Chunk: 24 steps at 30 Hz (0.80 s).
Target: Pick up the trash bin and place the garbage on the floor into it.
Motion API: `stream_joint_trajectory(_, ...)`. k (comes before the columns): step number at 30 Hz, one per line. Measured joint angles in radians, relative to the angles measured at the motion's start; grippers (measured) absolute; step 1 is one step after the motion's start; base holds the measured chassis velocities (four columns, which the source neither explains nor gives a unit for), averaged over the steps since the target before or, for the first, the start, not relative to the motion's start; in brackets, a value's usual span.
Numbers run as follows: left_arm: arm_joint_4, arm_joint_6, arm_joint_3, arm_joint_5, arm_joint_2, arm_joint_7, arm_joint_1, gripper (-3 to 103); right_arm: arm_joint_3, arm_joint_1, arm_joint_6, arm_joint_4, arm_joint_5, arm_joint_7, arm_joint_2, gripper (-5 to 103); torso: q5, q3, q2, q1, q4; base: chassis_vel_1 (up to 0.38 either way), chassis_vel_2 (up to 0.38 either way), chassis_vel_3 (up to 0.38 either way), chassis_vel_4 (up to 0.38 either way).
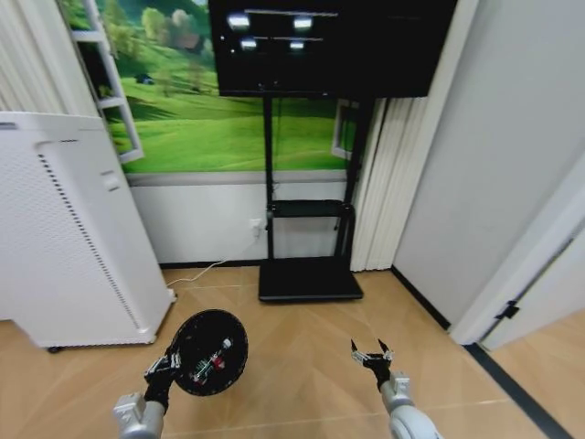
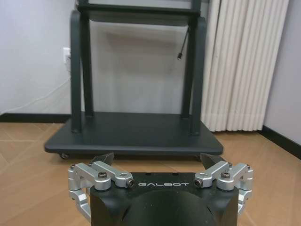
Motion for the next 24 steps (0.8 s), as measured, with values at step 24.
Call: stream_joint_trajectory(24, 0.014, -0.007, 0.022, 0.015, -0.009, 0.001, 0.000, 7, 0.014, -0.015, 0.086, -0.034, -0.021, -0.068, 0.010, 100, 0.0007, 0.000, 0.000, 0.000, 0.0002, 0.065, -0.045, -0.077, 0.054)
